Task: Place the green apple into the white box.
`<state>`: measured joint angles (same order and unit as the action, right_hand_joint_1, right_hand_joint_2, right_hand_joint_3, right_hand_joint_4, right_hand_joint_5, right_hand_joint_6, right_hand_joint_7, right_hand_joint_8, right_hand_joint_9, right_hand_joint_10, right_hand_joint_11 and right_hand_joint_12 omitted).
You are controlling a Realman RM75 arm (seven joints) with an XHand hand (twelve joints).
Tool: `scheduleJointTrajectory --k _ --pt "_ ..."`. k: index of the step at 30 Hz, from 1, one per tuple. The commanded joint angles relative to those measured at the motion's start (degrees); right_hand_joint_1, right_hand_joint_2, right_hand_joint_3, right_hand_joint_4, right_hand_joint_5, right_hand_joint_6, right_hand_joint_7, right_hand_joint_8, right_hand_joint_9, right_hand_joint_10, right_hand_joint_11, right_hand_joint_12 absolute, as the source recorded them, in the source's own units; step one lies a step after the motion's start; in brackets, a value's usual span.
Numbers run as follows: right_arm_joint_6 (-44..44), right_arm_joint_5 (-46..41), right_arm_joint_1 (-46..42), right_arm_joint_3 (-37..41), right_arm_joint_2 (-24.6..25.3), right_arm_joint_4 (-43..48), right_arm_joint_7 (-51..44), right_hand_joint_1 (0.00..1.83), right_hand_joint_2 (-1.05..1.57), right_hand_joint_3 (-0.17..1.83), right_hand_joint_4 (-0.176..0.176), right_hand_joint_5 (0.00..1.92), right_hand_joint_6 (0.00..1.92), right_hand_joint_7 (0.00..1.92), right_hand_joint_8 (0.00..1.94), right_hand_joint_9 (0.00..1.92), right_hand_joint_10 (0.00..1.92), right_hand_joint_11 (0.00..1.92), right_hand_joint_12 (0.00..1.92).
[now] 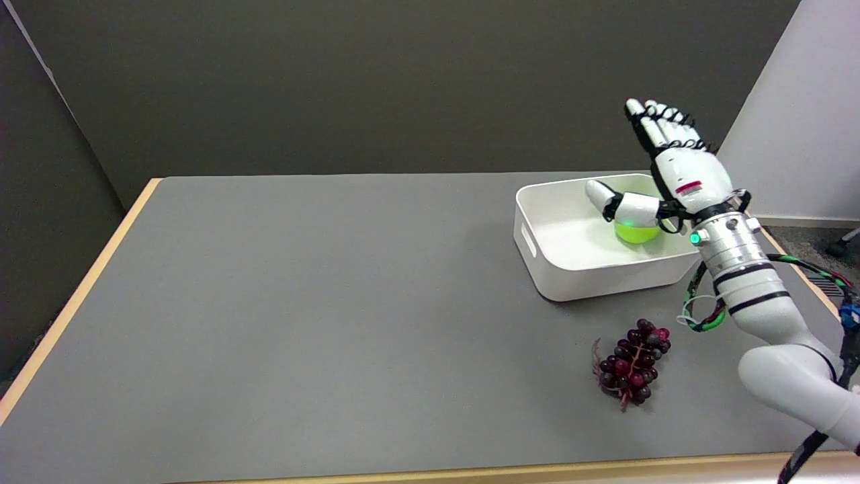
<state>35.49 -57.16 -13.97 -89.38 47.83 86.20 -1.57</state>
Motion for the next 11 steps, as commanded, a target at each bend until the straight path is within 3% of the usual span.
scheduleJointTrajectory --k 1,6,11 --pt "27.3 2.7 -13.9 -0.3 0.0 7.3 4.1 0.25 0.59 0.79 0.067 0.00 0.00 0.00 0.00 0.00 0.00 0.00 0.00" --pt "36.8 1.9 -15.9 -1.7 1.2 5.1 4.2 0.25 0.60 0.79 0.065 0.00 0.00 0.00 0.00 0.00 0.00 0.00 0.00" --pt "45.6 0.6 -16.3 -4.4 1.6 1.3 13.7 0.25 0.61 0.77 0.059 0.00 0.02 0.00 0.00 0.00 0.00 0.00 0.00"
